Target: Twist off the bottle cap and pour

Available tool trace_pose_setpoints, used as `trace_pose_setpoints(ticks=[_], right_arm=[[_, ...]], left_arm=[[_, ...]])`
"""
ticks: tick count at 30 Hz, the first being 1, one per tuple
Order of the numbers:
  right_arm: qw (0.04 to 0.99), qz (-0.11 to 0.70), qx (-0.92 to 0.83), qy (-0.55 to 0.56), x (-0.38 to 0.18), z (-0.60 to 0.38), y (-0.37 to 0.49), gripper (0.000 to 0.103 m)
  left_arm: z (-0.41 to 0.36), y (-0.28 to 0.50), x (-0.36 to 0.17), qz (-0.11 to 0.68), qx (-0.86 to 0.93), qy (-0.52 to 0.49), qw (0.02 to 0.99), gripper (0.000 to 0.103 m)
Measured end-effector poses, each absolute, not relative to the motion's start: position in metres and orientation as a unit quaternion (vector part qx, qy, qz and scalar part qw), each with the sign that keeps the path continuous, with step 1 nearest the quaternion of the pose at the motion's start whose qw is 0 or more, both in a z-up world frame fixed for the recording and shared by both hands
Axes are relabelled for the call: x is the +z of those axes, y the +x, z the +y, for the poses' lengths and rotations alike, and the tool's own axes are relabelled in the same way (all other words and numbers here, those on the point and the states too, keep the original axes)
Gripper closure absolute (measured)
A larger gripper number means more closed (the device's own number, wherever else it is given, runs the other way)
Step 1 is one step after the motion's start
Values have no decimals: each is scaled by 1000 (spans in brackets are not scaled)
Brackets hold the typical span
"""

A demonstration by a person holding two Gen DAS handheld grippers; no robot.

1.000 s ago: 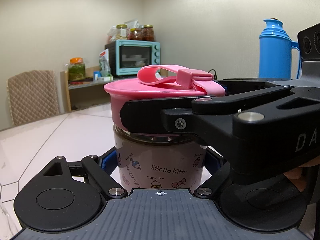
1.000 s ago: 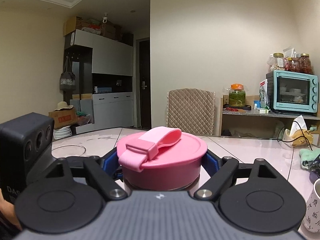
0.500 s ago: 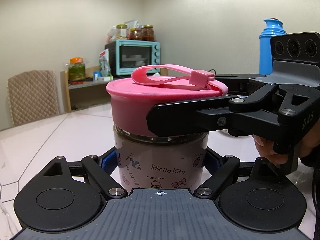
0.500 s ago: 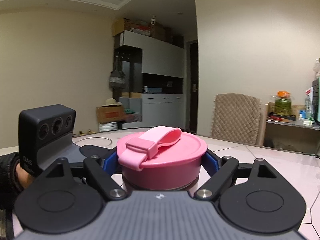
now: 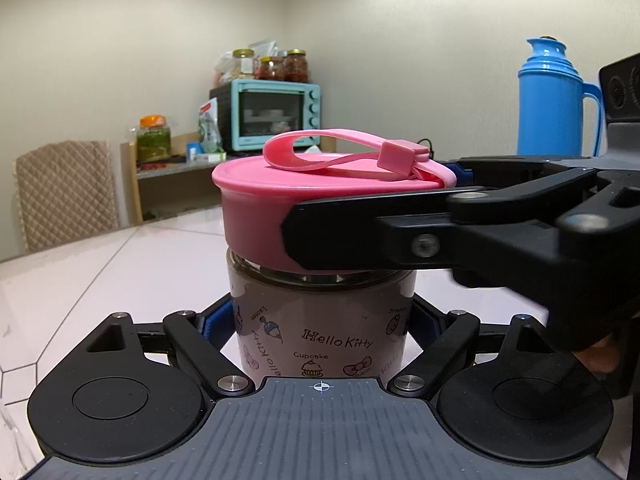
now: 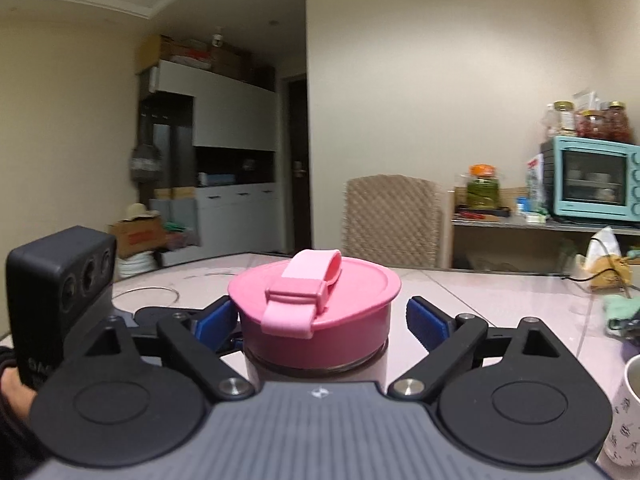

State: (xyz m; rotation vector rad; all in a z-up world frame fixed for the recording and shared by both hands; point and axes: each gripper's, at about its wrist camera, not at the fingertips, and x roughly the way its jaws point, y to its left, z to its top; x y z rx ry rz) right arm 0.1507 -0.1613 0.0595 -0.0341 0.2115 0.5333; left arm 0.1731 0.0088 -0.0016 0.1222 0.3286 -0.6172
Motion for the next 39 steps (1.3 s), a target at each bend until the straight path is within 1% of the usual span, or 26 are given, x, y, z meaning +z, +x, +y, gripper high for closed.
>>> trace_pose_setpoints(ticks=[7, 9, 13, 14, 17, 30, 39], right_arm=[[968, 99, 226, -38, 55, -143, 143, 12], [969, 103, 223, -32, 54, -141, 144, 14], [969, 111, 220, -23, 52, -141, 144, 15], [969, 111, 220, -23, 51, -141, 144, 18], [968, 111, 224, -24, 50, -141, 144, 18], [932, 100, 347, -38, 48, -174, 163, 18], [919, 90, 382, -38, 51, -179, 163, 18]], left_arm=[[9, 173, -2, 161, -302, 60, 938, 13], [9, 173, -1, 161, -302, 60, 938, 13], [10, 173, -1, 161, -302, 61, 938, 13], [10, 173, -1, 161, -302, 61, 938, 13], [10, 173, -1, 160, -300, 62, 938, 13], [7, 168, 0, 160, -285, 66, 943, 13], [1, 160, 4, 164, -254, 69, 951, 13]])
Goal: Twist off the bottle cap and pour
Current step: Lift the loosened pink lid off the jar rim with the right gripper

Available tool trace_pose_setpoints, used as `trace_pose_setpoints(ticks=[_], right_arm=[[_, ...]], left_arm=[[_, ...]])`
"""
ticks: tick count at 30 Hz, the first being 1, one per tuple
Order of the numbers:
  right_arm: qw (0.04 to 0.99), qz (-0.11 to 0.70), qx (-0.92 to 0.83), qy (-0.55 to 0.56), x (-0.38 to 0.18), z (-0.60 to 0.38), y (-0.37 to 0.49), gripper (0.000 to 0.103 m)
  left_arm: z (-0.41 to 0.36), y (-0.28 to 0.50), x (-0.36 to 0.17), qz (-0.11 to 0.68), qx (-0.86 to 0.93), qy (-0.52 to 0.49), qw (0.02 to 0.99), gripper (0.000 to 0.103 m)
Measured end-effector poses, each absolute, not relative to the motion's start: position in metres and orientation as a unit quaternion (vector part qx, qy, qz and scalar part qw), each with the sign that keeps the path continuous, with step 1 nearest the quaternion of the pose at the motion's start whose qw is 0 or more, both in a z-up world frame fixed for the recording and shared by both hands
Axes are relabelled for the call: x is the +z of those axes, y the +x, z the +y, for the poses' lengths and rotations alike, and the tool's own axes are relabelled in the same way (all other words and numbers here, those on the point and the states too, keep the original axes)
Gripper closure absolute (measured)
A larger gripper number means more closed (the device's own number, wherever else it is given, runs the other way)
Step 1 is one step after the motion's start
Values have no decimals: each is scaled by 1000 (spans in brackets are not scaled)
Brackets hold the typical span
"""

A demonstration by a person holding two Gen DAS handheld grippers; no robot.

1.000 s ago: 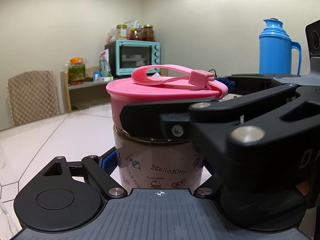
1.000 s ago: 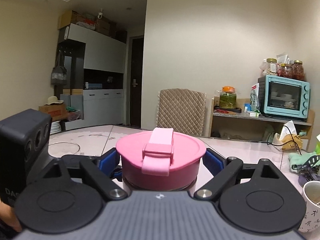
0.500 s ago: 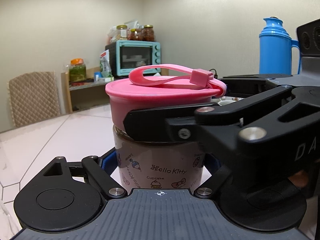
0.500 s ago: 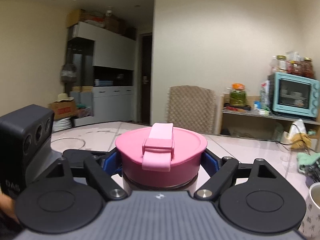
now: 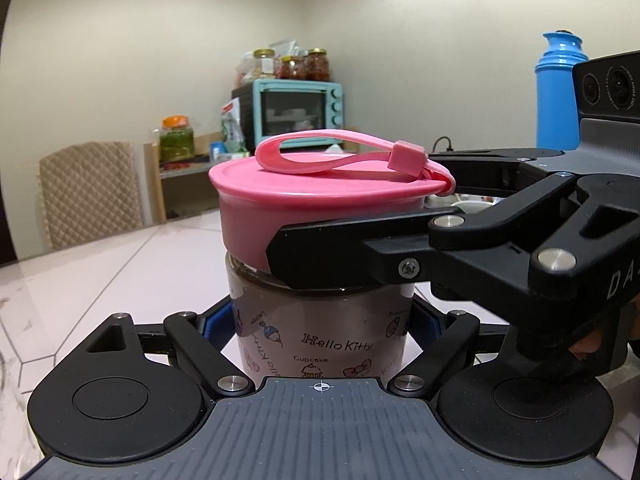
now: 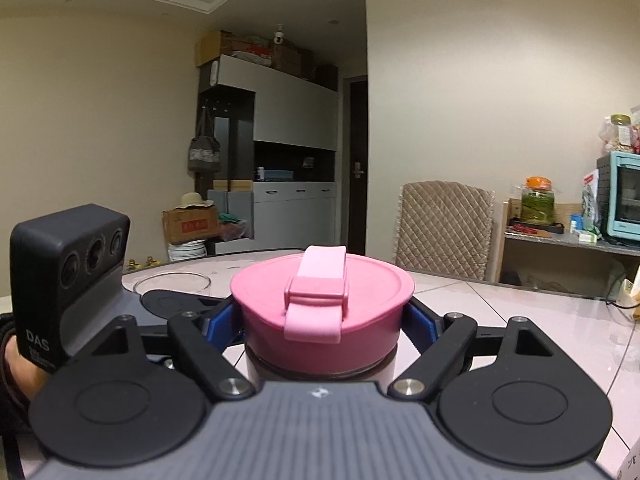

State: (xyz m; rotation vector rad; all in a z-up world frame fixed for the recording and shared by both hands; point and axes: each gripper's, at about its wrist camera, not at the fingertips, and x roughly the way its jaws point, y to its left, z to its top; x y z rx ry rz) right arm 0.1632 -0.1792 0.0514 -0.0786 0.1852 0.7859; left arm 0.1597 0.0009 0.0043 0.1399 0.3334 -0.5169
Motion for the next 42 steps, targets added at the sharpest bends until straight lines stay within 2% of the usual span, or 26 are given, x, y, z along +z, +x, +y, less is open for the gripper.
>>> trace_pose_setpoints(ticks=[12, 42], right_arm=[[895, 75, 439, -27, 54, -186, 164, 18], [904, 51, 423, -30, 56, -171, 164, 18]], left_arm=[[3, 142, 11, 163, -227, 64, 958, 13], [-1, 150, 9, 165, -178, 37, 969, 13]])
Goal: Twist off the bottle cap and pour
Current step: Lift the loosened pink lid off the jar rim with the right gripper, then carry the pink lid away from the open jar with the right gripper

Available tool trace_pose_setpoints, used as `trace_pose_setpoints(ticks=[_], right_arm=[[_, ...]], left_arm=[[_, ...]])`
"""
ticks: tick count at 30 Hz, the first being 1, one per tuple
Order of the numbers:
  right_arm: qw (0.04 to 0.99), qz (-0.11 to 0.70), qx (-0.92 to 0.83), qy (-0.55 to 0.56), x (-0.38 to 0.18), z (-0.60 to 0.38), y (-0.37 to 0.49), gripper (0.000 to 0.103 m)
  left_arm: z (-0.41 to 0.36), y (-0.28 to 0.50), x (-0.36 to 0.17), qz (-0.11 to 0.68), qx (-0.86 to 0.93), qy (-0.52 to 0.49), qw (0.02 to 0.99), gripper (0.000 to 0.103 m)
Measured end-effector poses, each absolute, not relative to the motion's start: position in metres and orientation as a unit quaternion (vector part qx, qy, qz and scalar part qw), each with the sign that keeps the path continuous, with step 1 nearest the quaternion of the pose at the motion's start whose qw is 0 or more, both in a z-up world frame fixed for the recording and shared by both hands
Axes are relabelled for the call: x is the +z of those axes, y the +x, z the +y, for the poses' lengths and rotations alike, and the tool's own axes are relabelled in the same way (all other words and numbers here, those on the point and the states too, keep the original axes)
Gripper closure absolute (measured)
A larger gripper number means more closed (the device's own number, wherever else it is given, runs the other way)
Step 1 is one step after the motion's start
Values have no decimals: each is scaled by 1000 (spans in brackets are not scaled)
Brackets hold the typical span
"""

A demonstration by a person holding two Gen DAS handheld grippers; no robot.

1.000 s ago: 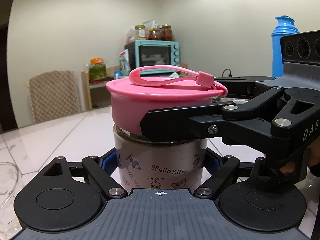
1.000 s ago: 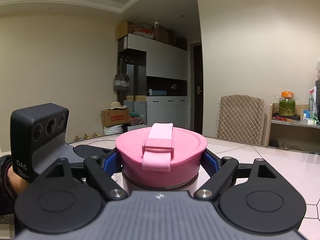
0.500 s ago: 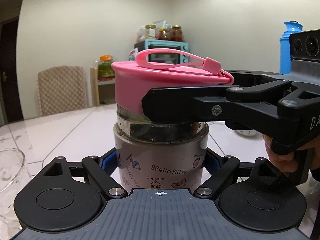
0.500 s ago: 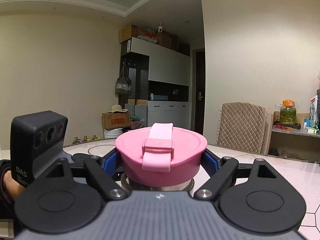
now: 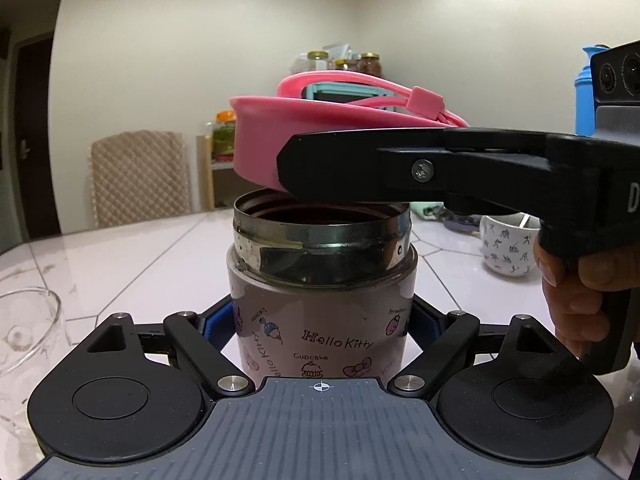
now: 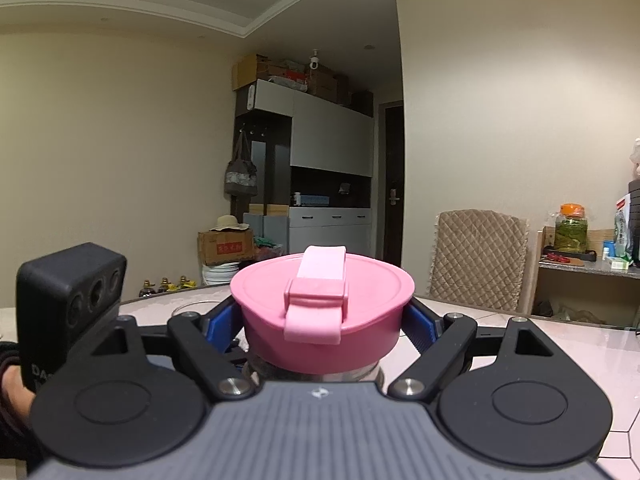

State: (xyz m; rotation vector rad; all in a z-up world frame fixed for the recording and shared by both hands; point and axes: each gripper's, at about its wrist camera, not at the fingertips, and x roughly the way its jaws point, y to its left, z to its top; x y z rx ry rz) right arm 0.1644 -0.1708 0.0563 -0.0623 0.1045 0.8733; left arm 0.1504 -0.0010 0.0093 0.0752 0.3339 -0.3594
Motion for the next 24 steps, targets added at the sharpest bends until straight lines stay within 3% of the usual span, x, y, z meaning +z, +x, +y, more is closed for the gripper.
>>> trace_pose_setpoints(ticks=[24], right_arm=[[925, 59, 376, -2, 54, -182, 165, 18]], left_arm=[[-13, 140, 4, 169, -134, 30, 976, 13]])
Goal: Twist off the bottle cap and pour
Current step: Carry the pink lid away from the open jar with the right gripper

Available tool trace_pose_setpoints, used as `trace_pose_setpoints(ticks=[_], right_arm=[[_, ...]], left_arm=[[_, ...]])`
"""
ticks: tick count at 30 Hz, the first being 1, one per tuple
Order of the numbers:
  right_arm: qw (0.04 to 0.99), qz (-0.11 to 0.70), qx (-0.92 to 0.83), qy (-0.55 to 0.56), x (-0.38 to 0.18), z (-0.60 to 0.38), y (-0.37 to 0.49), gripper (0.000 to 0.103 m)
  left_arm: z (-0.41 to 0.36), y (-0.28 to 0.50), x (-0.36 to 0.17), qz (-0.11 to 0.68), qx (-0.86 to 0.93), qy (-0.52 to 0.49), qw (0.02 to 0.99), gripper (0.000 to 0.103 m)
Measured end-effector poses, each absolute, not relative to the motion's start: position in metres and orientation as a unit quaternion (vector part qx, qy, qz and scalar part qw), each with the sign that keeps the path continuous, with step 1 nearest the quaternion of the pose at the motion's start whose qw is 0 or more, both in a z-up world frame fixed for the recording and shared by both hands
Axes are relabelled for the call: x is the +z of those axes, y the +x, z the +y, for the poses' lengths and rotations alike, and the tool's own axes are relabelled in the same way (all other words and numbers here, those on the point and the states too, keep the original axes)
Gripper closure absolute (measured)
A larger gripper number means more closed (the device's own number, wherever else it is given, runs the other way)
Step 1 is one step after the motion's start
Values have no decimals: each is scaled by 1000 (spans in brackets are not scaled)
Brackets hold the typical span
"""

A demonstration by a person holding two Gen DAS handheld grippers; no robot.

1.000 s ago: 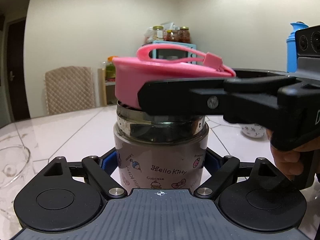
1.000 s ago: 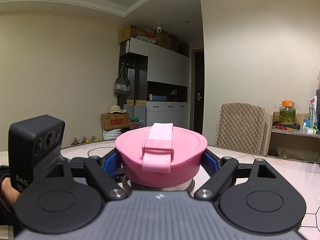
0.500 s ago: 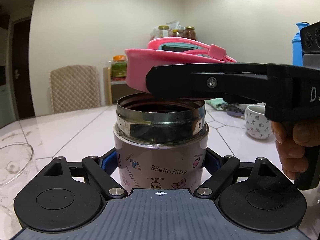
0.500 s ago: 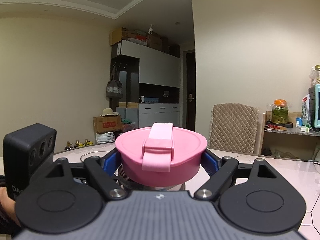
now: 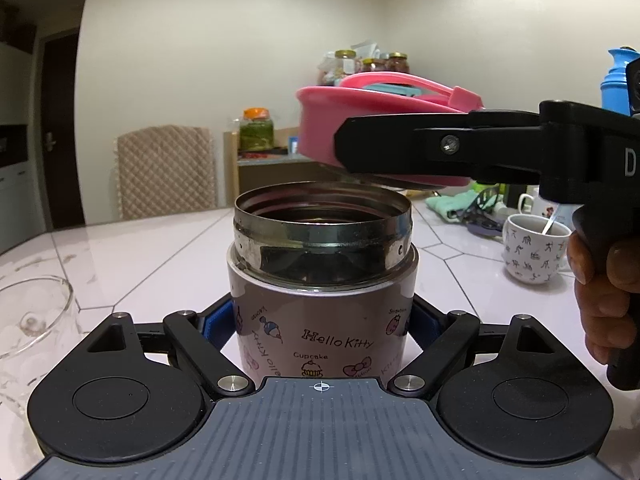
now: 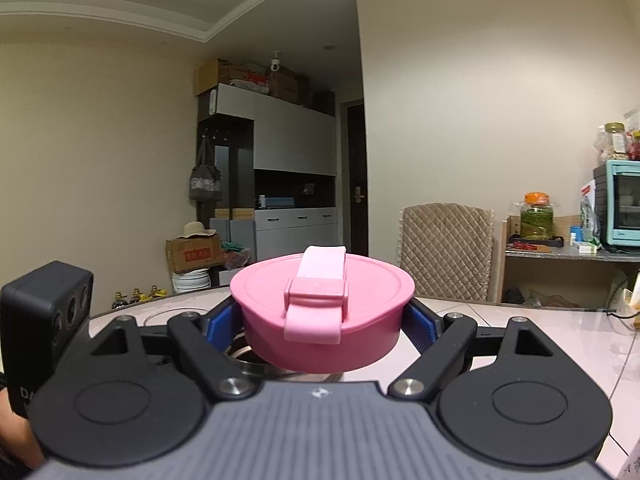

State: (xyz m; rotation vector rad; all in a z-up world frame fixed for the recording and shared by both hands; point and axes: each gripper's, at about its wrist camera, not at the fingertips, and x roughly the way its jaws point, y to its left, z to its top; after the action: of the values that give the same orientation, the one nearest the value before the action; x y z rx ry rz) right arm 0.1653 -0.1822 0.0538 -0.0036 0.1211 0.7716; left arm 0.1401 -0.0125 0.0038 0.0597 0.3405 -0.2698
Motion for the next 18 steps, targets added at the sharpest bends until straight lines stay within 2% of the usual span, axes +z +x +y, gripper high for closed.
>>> trace_pose_setpoints(ticks=[18], right_arm=[[940, 58, 337, 15, 51, -196, 157, 18]], left_arm=[[-8, 144, 2, 171, -126, 27, 977, 13]])
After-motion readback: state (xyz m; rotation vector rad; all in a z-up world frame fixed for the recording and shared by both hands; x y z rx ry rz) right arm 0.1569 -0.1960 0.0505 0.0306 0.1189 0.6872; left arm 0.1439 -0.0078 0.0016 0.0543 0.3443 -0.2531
